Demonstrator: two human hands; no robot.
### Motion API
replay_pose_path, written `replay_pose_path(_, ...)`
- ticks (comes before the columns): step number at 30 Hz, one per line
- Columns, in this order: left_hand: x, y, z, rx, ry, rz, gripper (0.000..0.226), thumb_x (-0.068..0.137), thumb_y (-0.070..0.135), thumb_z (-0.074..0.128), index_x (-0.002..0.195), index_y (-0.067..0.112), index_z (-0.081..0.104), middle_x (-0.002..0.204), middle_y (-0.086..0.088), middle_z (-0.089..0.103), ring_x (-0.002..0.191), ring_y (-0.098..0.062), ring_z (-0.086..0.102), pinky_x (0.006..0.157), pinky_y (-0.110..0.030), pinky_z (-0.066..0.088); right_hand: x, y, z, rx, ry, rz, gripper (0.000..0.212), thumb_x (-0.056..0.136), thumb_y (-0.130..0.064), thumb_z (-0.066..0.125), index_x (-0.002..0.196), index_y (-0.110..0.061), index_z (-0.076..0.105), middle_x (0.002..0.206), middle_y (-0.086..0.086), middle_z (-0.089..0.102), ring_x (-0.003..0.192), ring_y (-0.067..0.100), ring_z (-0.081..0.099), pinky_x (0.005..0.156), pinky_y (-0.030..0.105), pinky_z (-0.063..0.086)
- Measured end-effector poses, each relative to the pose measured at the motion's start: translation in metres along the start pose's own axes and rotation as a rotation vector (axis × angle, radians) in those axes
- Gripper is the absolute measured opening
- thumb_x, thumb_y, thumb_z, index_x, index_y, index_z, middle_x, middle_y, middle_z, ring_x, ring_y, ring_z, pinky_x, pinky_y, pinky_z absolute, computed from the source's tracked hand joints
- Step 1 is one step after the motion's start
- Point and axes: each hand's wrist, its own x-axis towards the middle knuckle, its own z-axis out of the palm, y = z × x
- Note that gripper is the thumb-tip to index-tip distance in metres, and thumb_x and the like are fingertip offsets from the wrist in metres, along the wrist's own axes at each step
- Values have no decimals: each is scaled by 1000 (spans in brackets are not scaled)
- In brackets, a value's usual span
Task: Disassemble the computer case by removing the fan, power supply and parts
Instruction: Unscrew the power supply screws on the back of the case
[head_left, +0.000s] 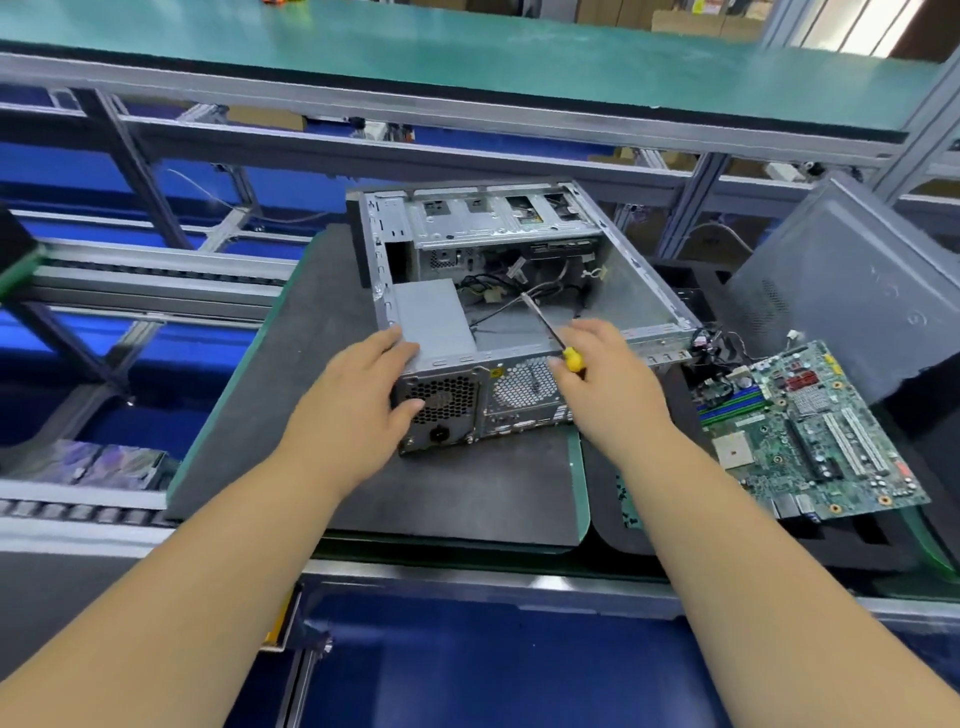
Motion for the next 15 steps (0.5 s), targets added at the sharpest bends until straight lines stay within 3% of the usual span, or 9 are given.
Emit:
replay_pose_path(2,-6,-4,3,-10,-24,20,66,91,29,64,150,24,34,160,9,20,139,-21,33,108,-35,35,-1,-6,11,22,-52,35,40,101,-33,51,141,-26,52,146,-8,42,120,17,52,86,30,41)
replay_pose_path(5,-12,-6,6,-15,-53,27,71,93,22,60,153,28,23,162,17,6,132,-20,42,93,-34,45,-6,-10,14,5,-32,70,41,101,-33,50,141,-25,51,149,-7,40,123,19,50,85,29,38)
replay_pose_path(10,-15,-6,3,20,-73,19,80,87,-3,52,154,28,20,163,14,4,120,-24,54,74,-34,50,-10,-24,16,-47,-50,143,43,102,-32,49,144,-21,47,155,-3,36,129,25,46,92,34,38)
replay_pose_path(12,-16,-6,0,30,-81,31,85,83,-9,50,154,26,20,163,11,6,118,-26,54,75,-36,50,-16,-30,16,-44,-53,176,44,102,-30,49,145,-22,45,157,-2,33,131,26,45,97,36,39)
replay_pose_path(15,-22,-7,-4,30,-99,38,87,81,-12,48,155,25,19,163,10,6,123,-26,52,85,-37,50,-28,-35,14,-66,-63,185,45,100,-26,51,145,-24,44,156,-2,33,129,27,46,91,34,39)
